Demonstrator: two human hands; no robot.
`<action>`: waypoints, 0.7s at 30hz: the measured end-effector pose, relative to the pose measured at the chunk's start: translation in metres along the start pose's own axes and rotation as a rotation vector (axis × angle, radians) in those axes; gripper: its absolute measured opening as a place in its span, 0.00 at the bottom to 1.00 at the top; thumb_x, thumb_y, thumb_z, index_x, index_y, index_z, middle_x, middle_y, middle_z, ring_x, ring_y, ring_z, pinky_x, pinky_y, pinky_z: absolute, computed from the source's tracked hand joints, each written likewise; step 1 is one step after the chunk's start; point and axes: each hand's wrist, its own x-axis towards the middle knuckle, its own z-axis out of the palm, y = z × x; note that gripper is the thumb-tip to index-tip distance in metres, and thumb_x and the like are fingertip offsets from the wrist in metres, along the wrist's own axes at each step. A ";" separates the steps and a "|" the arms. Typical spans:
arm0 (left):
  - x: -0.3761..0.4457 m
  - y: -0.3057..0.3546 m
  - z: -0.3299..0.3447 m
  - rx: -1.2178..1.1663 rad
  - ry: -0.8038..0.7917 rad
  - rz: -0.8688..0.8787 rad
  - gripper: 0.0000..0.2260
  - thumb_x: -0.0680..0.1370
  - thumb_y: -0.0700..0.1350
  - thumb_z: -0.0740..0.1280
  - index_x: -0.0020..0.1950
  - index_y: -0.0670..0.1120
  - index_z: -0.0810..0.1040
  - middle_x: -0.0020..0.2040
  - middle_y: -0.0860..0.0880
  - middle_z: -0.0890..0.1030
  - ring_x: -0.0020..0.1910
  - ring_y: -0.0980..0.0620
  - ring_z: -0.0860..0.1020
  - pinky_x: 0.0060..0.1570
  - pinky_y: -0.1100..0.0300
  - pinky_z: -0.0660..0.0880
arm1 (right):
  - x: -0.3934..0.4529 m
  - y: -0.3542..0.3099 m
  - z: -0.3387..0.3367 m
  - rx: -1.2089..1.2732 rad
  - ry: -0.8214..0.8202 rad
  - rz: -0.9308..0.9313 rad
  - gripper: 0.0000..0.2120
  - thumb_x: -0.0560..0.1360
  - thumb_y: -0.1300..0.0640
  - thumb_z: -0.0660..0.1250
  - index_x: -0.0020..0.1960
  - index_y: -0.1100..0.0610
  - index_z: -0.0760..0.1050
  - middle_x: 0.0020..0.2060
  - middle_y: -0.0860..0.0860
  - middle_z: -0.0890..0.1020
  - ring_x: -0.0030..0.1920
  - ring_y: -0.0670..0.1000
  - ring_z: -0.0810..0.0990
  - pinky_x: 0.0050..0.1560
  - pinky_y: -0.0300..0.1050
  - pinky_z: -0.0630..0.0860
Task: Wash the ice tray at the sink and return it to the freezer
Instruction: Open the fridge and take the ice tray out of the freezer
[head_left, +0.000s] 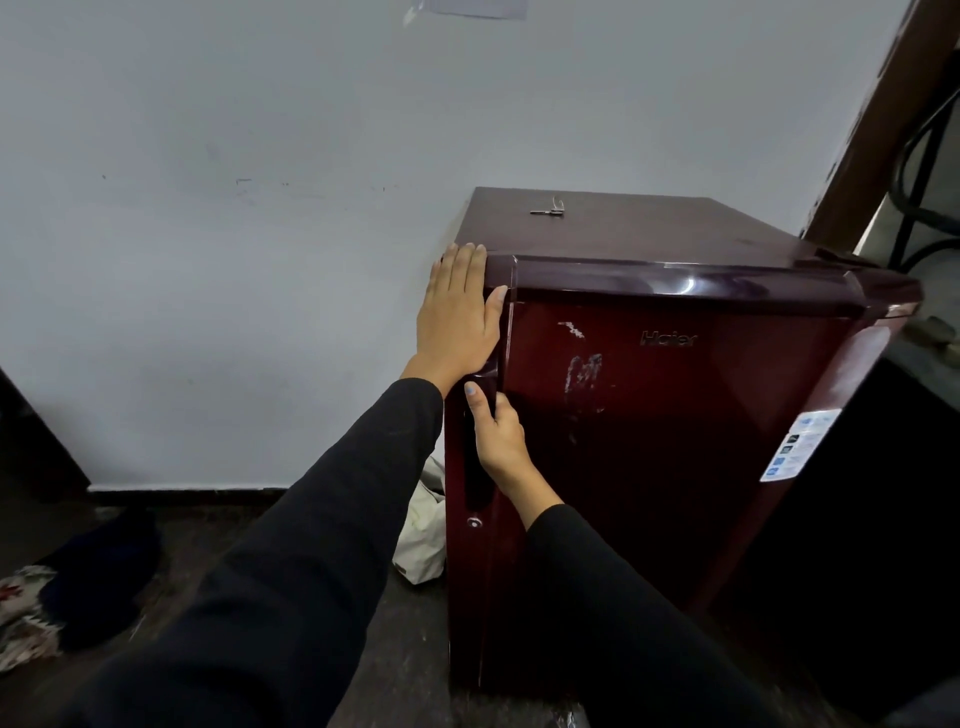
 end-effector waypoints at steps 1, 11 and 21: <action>-0.004 0.002 -0.002 0.013 0.010 0.002 0.32 0.79 0.57 0.42 0.76 0.39 0.59 0.76 0.41 0.62 0.78 0.43 0.55 0.75 0.54 0.45 | -0.005 0.000 -0.002 0.005 0.000 -0.010 0.39 0.71 0.28 0.56 0.67 0.59 0.70 0.61 0.53 0.78 0.65 0.56 0.73 0.67 0.55 0.69; -0.059 0.042 -0.032 0.079 0.090 -0.048 0.29 0.81 0.55 0.46 0.76 0.39 0.59 0.76 0.41 0.62 0.77 0.42 0.55 0.76 0.53 0.44 | -0.064 0.013 -0.029 0.032 -0.079 -0.053 0.30 0.79 0.39 0.55 0.73 0.59 0.63 0.69 0.53 0.71 0.70 0.53 0.68 0.68 0.43 0.64; -0.128 0.106 -0.074 0.151 0.162 -0.037 0.27 0.82 0.54 0.52 0.74 0.38 0.64 0.74 0.39 0.66 0.75 0.39 0.60 0.76 0.48 0.51 | -0.162 0.013 -0.078 0.079 -0.069 -0.064 0.26 0.82 0.46 0.53 0.75 0.58 0.59 0.62 0.44 0.70 0.71 0.48 0.65 0.60 0.32 0.59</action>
